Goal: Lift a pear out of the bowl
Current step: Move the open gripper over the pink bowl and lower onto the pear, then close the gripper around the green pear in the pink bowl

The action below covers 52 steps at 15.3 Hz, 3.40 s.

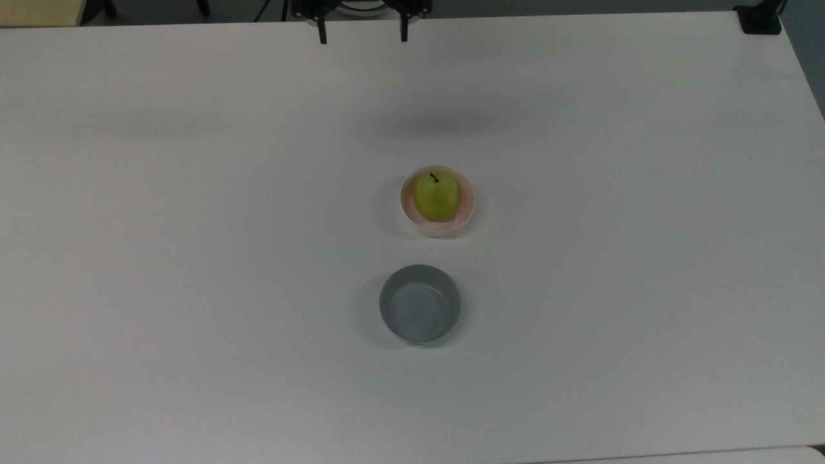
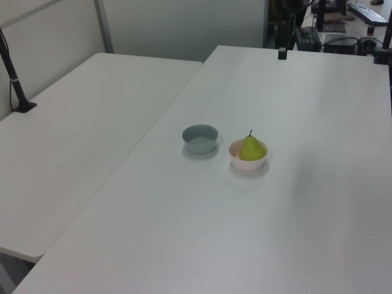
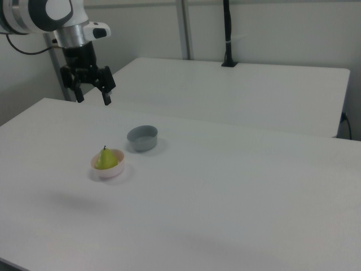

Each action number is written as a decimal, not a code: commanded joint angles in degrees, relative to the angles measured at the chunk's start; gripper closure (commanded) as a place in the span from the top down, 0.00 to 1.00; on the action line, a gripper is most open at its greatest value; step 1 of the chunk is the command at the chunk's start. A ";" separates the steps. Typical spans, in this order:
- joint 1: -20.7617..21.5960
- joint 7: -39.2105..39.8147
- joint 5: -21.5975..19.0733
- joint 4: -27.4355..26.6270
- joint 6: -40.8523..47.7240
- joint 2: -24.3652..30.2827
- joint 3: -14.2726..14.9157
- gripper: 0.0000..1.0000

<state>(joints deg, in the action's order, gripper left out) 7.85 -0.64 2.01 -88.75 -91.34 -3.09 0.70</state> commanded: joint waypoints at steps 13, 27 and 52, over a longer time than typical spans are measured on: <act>4.98 0.47 0.71 -7.40 -13.42 -7.44 -0.87 1.00; 4.90 -0.06 1.77 -12.32 -24.23 -14.83 -2.98 1.00; 4.98 -1.47 3.88 -12.15 -29.33 -19.41 -3.68 0.81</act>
<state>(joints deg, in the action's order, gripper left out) 12.39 -0.91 4.87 -100.07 -118.71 -22.86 -2.94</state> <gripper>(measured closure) 0.141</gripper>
